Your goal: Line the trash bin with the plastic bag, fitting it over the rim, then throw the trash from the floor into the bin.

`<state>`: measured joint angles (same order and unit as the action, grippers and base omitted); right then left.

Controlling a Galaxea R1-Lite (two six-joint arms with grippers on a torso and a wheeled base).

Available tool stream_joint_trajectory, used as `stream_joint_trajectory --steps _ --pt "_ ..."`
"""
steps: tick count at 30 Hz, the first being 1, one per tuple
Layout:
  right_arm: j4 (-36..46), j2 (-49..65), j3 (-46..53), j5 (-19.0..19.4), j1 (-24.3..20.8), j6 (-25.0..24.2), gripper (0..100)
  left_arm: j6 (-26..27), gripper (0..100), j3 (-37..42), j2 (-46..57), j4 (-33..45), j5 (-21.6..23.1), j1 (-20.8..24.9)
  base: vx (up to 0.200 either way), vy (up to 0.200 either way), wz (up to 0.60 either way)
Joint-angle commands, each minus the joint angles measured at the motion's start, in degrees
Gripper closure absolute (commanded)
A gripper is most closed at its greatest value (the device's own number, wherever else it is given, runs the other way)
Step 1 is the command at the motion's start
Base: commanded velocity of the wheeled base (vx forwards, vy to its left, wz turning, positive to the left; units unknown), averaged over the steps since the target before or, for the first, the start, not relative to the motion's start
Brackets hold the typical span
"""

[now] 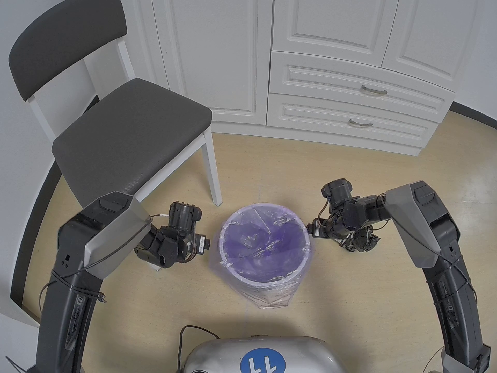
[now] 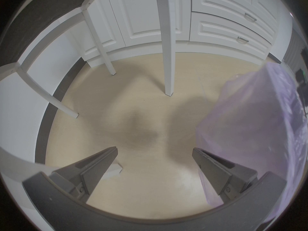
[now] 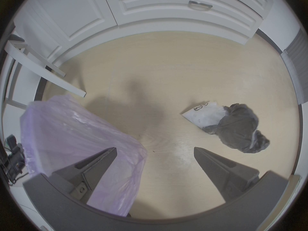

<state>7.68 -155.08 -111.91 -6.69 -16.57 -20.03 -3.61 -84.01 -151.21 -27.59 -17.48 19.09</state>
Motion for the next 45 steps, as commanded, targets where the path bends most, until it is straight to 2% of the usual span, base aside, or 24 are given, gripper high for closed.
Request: stream_joint_trajectory --steps 1,7,12,16,18,22,26,28,31,37,40,41,45 --pt "0.3 12.9 11.1 0.3 0.5 2.9 0 0.0 0 22.2 13.6 -10.8 2.5 2.4 0.0 0.0 0.0" --pt "-0.6 14.1 20.5 0.3 0.4 14.4 0 0.5 0 34.3 15.4 -21.1 5.1 4.1 0.0 0.0 0.0" --pt "-0.7 12.3 22.7 0.2 0.0 18.1 0 1.6 0 37.9 15.4 -25.1 5.2 4.7 0.0 0.0 0.0" --pt "-1.1 11.9 26.4 0.3 -0.7 23.2 0 1.7 0 40.6 15.3 -29.1 5.3 5.3 0.0 0.0 0.0" --pt "-1.1 11.8 27.2 0.4 -1.7 23.6 0 1.6 0 41.2 15.1 -30.2 5.3 5.4 0.0 0.0 0.0" --pt "-1.5 11.5 28.8 1.1 -4.4 23.5 0 1.4 0 41.7 14.4 -32.7 5.4 5.5 0.0 0.0 0.0" --pt "-9.8 10.0 30.6 1.0 -6.1 23.1 0 1.4 0 41.8 13.1 -36.6 5.3 5.6 0.0 0.0 0.0" --pt "-16.9 7.2 30.2 0.5 -6.1 21.8 0 1.3 0 42.6 12.8 -37.9 5.4 5.7 0.0 0.0 0.0" --pt "-19.1 6.5 29.7 0.4 -5.9 19.9 0 1.1 0 43.3 12.5 -38.5 5.4 5.7 0.0 0.0 0.0" --pt "-19.7 4.3 22.6 0.0 -4.6 13.3 0 1.1 0 46.0 9.0 -47.0 4.6 5.6 0.0 0.0 0.0" --pt "-19.7 3.6 20.8 -0.5 -4.4 11.7 0 1.1 0 46.9 8.8 -48.1 4.6 5.6 0.0 0.0 0.0" --pt "-19.7 2.0 16.9 -2.0 -3.8 9.3 0 1.1 0 48.1 8.4 -49.5 4.6 5.7 0.0 0.0 0.0" --pt "-19.1 -2.0 7.8 -4.0 -3.4 3.1 0 1.0 0 48.9 7.6 -51.3 4.6 5.7 0.0 0.0 0.0"
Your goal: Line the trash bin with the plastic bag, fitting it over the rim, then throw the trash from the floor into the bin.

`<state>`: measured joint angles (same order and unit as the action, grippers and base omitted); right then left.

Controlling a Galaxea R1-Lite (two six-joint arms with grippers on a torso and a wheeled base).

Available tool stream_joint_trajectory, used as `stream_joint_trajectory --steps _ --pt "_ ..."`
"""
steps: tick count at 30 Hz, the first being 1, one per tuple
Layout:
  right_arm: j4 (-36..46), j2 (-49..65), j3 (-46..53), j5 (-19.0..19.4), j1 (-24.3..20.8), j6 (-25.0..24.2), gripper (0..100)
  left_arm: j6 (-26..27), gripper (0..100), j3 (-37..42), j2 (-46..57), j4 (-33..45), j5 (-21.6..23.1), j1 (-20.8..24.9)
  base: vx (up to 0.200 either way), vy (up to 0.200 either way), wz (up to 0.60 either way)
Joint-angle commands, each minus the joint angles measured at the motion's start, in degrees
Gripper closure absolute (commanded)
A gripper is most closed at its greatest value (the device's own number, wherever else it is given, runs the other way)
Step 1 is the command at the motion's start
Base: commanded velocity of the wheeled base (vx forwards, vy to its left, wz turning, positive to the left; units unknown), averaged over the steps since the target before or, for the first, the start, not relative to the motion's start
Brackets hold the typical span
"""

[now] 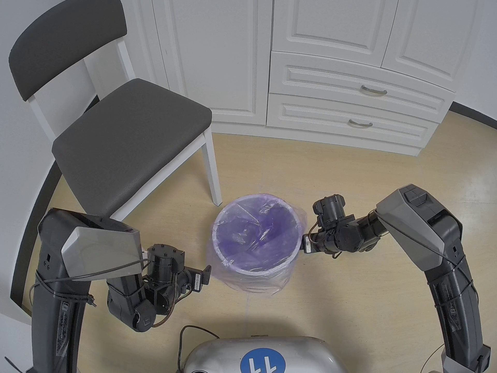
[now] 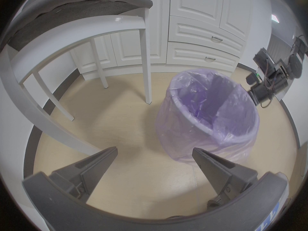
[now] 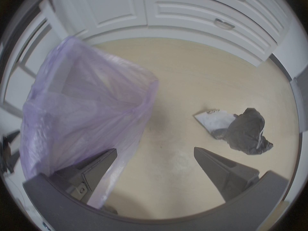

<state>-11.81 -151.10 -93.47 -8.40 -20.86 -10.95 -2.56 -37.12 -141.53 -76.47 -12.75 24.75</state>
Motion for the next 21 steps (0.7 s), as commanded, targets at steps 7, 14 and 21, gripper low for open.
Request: stream_joint_trajectory --steps 7,14,21 --pt "0.9 -8.0 -16.7 -2.4 1.1 -10.0 0 0.1 0 3.1 -4.3 -7.6 0.0 0.0 0.0 0.0 0.0" --pt "1.0 -8.7 -21.1 -2.6 1.1 -15.8 0 0.2 0 4.4 -3.8 -9.0 0.4 -0.2 0.0 0.0 0.0" --pt "5.5 -10.7 -21.1 -3.3 0.6 -15.1 0 0.2 0 6.0 -4.5 -11.2 0.6 -0.2 0.0 0.0 0.0"
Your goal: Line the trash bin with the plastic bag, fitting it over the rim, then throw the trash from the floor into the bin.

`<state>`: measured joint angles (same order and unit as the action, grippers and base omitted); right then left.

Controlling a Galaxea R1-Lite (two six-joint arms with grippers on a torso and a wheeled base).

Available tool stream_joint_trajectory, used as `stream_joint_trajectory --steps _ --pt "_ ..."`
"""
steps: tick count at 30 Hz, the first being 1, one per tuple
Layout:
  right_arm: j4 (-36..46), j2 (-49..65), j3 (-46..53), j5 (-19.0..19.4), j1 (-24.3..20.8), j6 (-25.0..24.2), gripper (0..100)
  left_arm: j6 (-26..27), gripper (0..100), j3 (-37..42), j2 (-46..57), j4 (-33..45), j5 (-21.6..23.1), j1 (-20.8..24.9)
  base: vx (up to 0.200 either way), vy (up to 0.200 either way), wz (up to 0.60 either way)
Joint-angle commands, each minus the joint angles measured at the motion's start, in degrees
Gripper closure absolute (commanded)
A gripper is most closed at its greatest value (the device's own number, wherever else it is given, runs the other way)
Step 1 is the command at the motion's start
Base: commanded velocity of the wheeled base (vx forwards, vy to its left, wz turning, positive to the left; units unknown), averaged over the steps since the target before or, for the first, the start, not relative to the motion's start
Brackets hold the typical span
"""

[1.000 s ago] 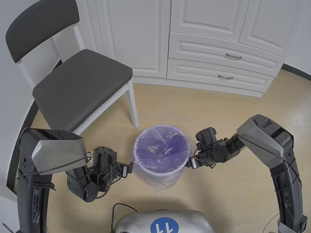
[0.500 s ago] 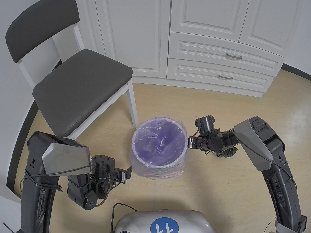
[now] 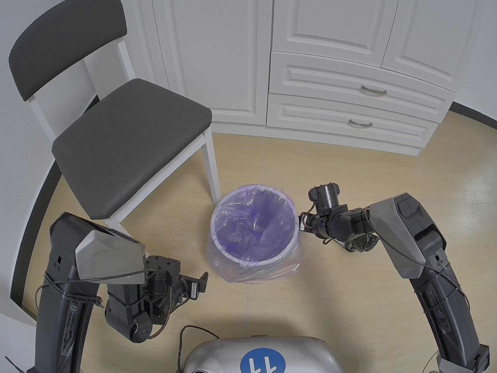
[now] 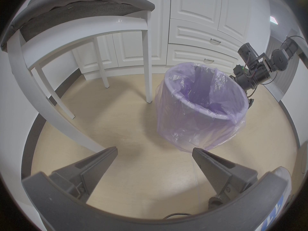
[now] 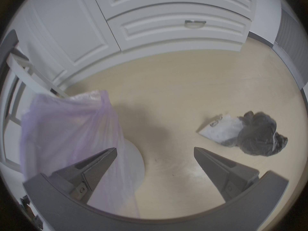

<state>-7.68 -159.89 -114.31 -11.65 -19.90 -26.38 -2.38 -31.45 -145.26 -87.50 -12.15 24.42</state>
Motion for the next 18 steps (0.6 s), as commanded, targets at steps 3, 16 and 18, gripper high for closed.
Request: stream_joint_trajectory --steps 3,16,18 --pt "4.4 -3.2 -0.3 0.0 -0.5 1.0 0 0.0 0 0.3 -1.3 -0.1 0.0 0.2 0.0 0.0 0.0" --pt "7.4 -6.0 -0.3 -3.0 1.0 9.1 0 0.1 0 -1.4 -2.9 -0.1 0.0 -0.2 0.0 0.0 0.0" --pt "7.3 -5.8 -0.3 -3.1 1.3 9.1 0 0.1 0 -1.4 -3.0 -0.1 0.0 -0.2 0.0 0.0 0.0"
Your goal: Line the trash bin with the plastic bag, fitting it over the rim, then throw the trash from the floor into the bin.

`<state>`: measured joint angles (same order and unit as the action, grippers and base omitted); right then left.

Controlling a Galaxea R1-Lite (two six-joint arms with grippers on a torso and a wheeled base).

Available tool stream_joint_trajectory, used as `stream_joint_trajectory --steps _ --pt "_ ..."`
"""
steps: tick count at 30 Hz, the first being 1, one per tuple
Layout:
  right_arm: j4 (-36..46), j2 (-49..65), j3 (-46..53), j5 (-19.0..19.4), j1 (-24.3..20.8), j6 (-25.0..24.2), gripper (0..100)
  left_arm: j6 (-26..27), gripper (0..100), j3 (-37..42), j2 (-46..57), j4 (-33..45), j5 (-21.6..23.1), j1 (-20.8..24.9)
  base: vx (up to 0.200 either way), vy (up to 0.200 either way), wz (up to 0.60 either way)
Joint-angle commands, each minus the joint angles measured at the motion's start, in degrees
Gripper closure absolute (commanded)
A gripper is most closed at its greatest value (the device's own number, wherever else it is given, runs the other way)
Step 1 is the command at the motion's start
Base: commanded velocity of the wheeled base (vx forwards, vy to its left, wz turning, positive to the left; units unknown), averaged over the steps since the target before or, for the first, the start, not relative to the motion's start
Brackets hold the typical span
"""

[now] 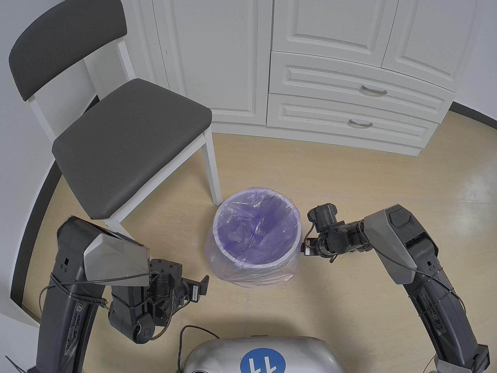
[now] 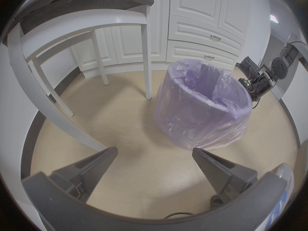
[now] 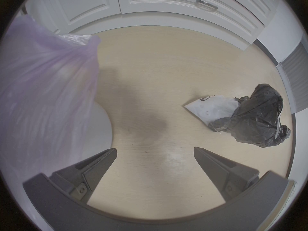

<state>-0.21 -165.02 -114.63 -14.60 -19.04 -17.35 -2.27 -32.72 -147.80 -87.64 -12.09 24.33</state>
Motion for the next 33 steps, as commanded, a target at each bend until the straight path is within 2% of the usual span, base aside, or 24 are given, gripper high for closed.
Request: stream_joint_trajectory --steps 1,5,8,12,14,15,19,23,24,28,33 --pt "-0.1 -0.1 0.0 -0.5 0.5 0.0 0 0.0 0 -0.2 -0.6 0.0 0.0 -0.1 0.0 0.0 0.0" --pt "0.7 4.2 0.0 -2.4 0.9 0.3 0 0.0 0 -0.2 -0.6 -0.1 0.1 0.1 0.0 0.0 0.0" --pt "0.6 10.6 8.4 -4.4 1.4 3.9 0 0.0 0 -1.3 -0.6 0.0 2.2 0.6 0.0 0.0 0.0" --pt "-1.7 17.7 17.5 -4.7 1.8 7.6 0 0.1 0 -4.8 -0.6 1.2 5.2 2.1 0.0 0.0 0.0" --pt "-7.8 22.8 24.5 -4.6 3.0 10.5 0 0.5 0 -7.0 -0.5 4.1 8.3 3.1 0.0 0.0 0.0" --pt "-7.8 22.8 24.5 -4.6 3.0 10.5 0 0.5 0 -7.0 -0.5 4.1 8.3 3.1 0.0 0.0 0.0" --pt "-16.8 28.3 31.7 -4.2 6.0 16.7 0 3.7 0 -14.5 -1.4 11.8 8.8 3.4 0.0 0.0 0.0" --pt "-20.4 29.3 34.3 -4.1 7.1 18.8 0 3.8 0 -20.1 -2.6 16.1 7.9 3.1 0.0 0.0 0.0" --pt "-22.2 29.7 35.2 -4.1 7.4 20.1 0 3.8 0 -23.7 -3.1 19.4 6.9 2.9 0.0 0.0 0.0" --pt "-23.0 29.8 35.9 -4.1 7.6 21.0 0 4.1 0 -27.7 -3.0 25.7 5.8 2.9 0.0 0.0 0.0" --pt "-23.0 29.8 36.8 -4.1 7.7 22.2 0 6.4 0 -32.7 -2.1 37.5 4.6 3.2 0.0 0.0 0.0"
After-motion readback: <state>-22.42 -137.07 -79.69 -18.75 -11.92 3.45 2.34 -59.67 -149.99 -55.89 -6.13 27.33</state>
